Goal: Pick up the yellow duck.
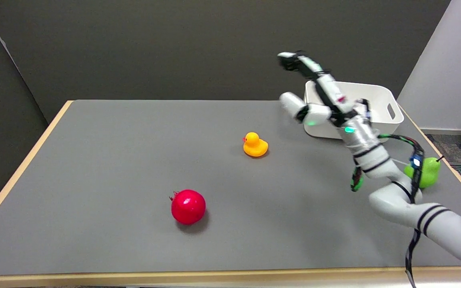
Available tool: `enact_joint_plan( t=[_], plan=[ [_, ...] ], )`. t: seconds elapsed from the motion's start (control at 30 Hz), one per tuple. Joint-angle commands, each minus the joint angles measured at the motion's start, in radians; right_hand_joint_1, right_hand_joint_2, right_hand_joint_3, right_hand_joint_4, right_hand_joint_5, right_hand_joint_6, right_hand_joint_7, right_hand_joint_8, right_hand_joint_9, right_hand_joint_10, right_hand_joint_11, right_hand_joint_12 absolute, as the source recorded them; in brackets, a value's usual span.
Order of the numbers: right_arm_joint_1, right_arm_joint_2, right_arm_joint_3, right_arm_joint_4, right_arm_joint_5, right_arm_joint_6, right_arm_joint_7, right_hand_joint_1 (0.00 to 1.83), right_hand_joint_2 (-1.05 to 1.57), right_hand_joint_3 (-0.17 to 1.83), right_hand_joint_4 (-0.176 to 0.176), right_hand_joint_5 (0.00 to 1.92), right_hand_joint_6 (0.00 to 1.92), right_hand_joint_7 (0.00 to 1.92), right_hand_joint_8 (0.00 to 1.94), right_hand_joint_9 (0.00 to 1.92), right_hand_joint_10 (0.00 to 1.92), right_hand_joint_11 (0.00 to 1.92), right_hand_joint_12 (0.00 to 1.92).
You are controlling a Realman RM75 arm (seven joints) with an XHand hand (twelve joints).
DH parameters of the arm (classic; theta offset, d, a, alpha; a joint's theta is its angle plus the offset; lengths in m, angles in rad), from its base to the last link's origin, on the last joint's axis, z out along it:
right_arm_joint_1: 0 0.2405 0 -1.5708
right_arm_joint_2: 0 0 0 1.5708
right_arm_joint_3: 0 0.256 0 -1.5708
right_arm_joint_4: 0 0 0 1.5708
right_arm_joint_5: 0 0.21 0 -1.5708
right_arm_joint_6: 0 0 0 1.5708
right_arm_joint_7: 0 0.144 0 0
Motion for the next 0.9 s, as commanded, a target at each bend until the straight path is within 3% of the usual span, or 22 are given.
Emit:
enact_joint_plan(
  t=[0.03, 0.47, 0.9],
  plan=[
    [0.305, -0.088, -0.231, 0.036, -0.517, -0.569, -0.122, 0.49, 0.6, 0.97, 0.009, 0.19, 0.46, 0.26, 0.39, 0.15, 0.7, 0.0, 1.01],
    [0.288, -0.088, -0.286, -0.055, -0.51, -0.705, -0.117, 0.51, 0.59, 0.97, 0.0, 0.15, 0.43, 0.22, 0.39, 0.13, 0.69, 0.0, 0.97],
    [0.148, -0.019, -0.205, 0.049, -0.51, -0.754, -0.088, 0.51, 0.59, 0.96, -0.012, 0.16, 0.44, 0.24, 0.41, 0.14, 0.71, 0.0, 0.99]
  ],
)
